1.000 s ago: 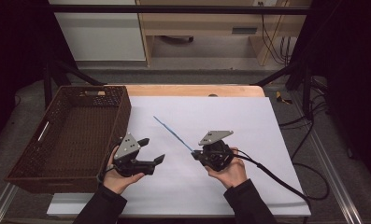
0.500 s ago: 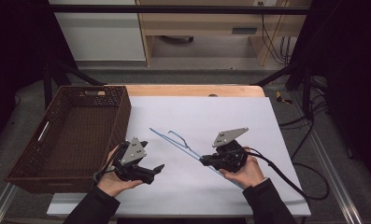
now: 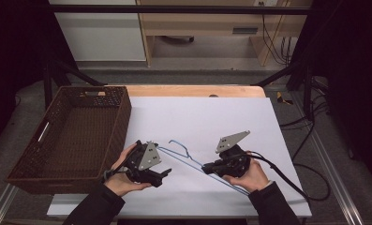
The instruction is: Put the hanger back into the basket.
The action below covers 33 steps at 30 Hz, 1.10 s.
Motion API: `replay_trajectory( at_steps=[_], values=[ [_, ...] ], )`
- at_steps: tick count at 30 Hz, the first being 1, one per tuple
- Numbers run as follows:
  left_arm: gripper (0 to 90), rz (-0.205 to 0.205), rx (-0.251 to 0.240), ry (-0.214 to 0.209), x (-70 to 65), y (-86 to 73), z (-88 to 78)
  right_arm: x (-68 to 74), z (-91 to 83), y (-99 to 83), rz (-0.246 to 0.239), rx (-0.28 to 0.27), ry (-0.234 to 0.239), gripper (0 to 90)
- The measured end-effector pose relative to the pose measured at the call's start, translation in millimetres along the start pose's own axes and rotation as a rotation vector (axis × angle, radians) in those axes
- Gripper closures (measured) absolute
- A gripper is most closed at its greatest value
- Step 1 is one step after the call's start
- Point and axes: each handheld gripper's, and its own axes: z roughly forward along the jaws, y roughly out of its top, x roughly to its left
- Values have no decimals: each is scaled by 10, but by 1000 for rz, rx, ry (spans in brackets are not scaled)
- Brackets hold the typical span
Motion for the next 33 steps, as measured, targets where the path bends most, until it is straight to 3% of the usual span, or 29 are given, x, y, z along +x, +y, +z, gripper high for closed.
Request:
replay_trajectory(
  at_steps=[6, 7, 17, 33],
  values=[
    [173, 65, 19, 20, -25, -7, 88, 1, -9, -26, 10, -8, 19, 879],
    [191, 103, 30, 26, -40, -5, 119, 7, -8, -30, 17, -8, 19, 879],
    [320, 216, 54, 48, -109, 17, 242, 8, 6, -38, 14, -3, 30, 879],
    [620, 315, 14, 118, -166, 47, 339, 21, 31, -57, 17, -6, 61, 879]
  ],
)
